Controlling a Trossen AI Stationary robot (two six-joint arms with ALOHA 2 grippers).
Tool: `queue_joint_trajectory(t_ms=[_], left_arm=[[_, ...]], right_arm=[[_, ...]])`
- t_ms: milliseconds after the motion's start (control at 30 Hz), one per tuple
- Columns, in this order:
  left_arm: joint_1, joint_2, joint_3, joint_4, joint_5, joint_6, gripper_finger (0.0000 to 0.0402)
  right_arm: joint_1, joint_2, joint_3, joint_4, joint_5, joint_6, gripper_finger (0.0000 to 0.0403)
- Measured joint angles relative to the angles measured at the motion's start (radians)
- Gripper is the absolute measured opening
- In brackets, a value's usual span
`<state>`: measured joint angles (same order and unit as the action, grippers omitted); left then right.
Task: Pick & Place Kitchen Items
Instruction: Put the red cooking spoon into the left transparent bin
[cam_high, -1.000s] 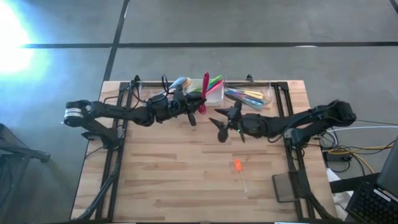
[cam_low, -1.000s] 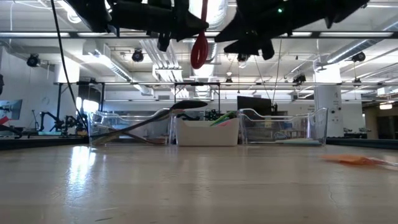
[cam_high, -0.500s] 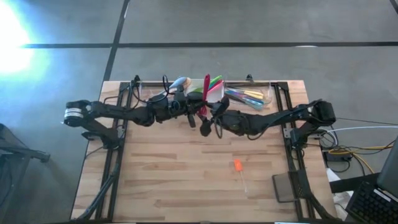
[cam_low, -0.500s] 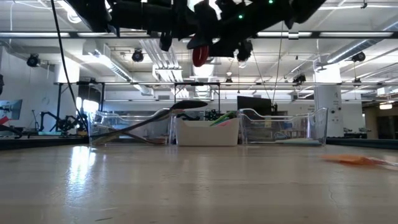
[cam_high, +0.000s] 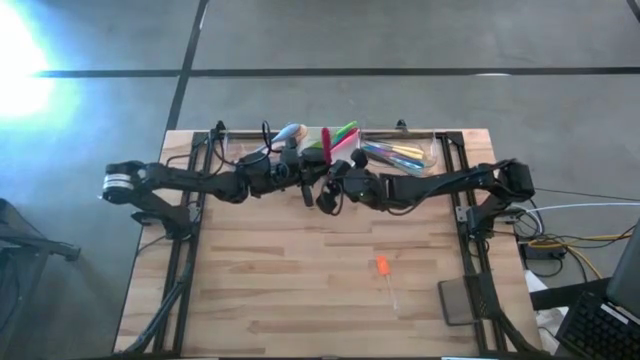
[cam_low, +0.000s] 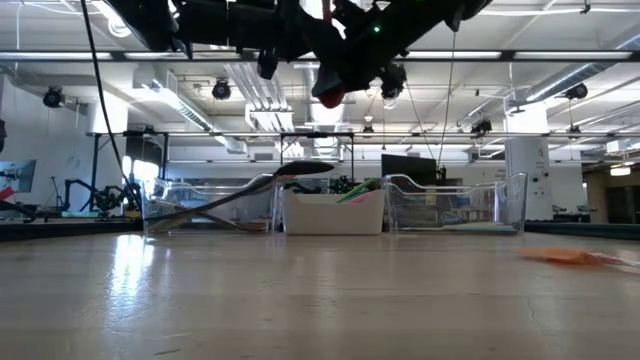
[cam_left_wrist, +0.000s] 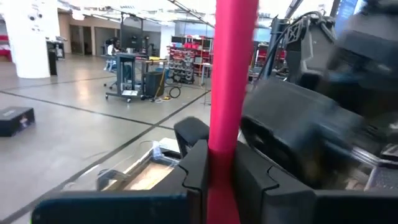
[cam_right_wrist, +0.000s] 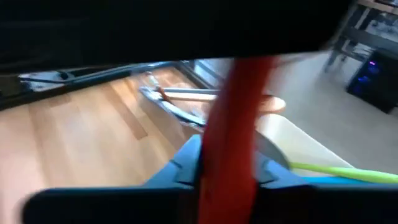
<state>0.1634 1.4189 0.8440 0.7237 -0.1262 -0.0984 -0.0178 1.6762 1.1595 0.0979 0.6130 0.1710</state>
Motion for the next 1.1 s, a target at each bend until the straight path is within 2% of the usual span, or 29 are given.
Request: queue_joint_trajectory(t_ms=[33,267,533,733,933,1100], left_arm=[[-0.001,0.0,-0.001,-0.002,-0.007,0.011,0.0045],[-0.001,0.0,-0.001,-0.007,0.01,0.019,0.0052],[0.0,0.0,0.0,-0.026,0.046,0.002,0.0177],[-0.001,-0.021,0.0,-0.089,0.068,-0.04,0.0221],[0.009,-0.061,0.019,-0.258,0.1,-0.06,0.0228],[0.016,-0.059,0.132,-0.546,0.112,0.004,0.0229]], right_arm=[[-0.001,-0.005,0.003,-0.018,0.001,0.0,0.0036],[0.0,-0.036,0.032,-0.18,0.031,-0.004,0.0034],[0.005,-0.181,0.057,-0.506,0.154,-0.006,0.0033],[0.005,-0.329,0.061,-0.817,0.2,0.009,0.0033],[0.009,-0.413,0.063,-1.159,0.198,0.003,0.0033],[0.011,-0.404,0.071,-1.345,0.198,-0.018,0.0033]])
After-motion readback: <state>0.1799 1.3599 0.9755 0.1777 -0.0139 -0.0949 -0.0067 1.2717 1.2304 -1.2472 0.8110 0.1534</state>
